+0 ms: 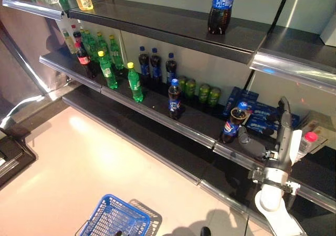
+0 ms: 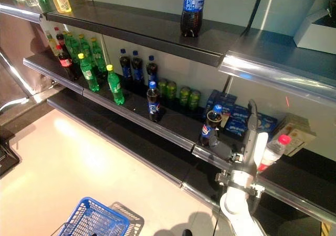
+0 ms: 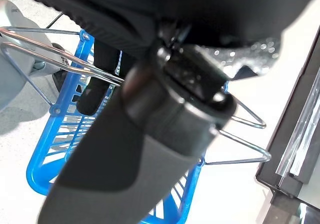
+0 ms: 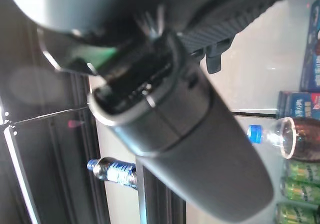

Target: Pick up the drink and place into the basket.

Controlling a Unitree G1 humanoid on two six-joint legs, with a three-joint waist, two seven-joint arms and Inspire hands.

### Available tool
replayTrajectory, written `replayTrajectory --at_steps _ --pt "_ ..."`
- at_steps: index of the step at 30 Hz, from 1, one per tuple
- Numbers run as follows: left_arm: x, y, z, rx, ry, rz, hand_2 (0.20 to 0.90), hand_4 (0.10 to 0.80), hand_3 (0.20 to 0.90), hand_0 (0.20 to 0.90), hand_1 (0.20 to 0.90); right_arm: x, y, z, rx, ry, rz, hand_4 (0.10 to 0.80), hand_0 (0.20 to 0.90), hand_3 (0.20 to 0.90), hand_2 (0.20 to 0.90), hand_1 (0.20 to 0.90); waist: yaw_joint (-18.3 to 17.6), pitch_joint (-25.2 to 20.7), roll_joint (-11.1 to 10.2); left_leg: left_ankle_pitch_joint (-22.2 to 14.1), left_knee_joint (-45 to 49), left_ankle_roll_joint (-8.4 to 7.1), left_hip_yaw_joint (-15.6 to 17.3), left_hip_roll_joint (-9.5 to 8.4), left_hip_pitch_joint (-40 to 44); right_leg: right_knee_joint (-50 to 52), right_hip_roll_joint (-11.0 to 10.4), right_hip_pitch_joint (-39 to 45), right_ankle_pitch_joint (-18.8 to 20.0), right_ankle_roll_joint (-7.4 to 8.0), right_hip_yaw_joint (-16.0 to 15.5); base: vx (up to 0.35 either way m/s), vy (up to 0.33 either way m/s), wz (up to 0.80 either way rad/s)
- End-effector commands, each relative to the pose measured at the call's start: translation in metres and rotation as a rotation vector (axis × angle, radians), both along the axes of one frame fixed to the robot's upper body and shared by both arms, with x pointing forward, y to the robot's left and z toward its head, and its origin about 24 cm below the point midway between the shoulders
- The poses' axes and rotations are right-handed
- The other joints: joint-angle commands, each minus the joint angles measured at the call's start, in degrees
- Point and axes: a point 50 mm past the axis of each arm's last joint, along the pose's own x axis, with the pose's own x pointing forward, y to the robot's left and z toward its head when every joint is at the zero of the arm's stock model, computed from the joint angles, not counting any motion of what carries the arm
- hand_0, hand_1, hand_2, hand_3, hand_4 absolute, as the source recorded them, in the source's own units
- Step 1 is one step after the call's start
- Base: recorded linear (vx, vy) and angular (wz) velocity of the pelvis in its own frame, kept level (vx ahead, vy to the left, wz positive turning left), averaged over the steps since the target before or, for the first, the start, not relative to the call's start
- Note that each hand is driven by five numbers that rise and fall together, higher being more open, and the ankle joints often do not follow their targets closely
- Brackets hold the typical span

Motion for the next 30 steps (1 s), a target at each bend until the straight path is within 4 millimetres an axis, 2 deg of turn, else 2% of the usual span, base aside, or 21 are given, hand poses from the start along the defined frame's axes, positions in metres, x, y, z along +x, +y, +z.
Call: replayTrajectory --at_steps 1,14,21,30 --pt "0.042 -0.014 0.003 -0.013 -0.156 -0.032 0.3 0.1 0.2 0.3 0.3 0.011 0.007 0.049 0.109 -0.264 0.041 0.8 0.9 0.9 0.9 0.9 0.3 2.52 -0.61 -2.35 4.4 2.79 -0.16 -0.44 -2.02 4.48 -2.76 2.31 -4.28 1.84 -0.03 0.031 0.003 0.0" --pt "0.042 -0.019 0.002 -0.03 -0.169 -0.051 0.3 0.1 0.2 0.3 0.3 0.025 0.016 0.053 0.214 -0.258 0.099 0.8 0.9 0.9 0.9 0.9 0.77 5.91 0.55 -3.0 10.74 2.7 -1.78 -0.99 -6.72 9.18 -3.0 -0.89 -5.88 0.49 0.18 0.044 0.012 0.0" --pt "0.058 -0.023 0.005 -0.035 -0.223 -0.081 0.3 0.1 0.2 0.3 0.3 0.035 0.021 0.066 0.231 -0.332 0.108 0.8 0.9 0.9 0.9 0.9 1.71 9.73 0.74 -3.02 14.54 2.56 -3.27 -1.14 -10.98 11.27 -3.54 -3.4 -6.19 -0.06 0.05 -0.002 0.0 0.0" --pt "0.064 -0.027 0.007 -0.032 -0.235 -0.096 0.3 0.1 0.2 0.3 0.3 0.039 0.018 0.071 0.303 -0.381 0.04 0.8 0.9 0.9 0.9 0.9 2.88 12.28 0.84 -3.0 17.71 2.35 -4.59 -1.05 -13.46 12.26 -4.05 -3.69 -6.29 -0.38 -0.57 0.029 -0.001 0.02"
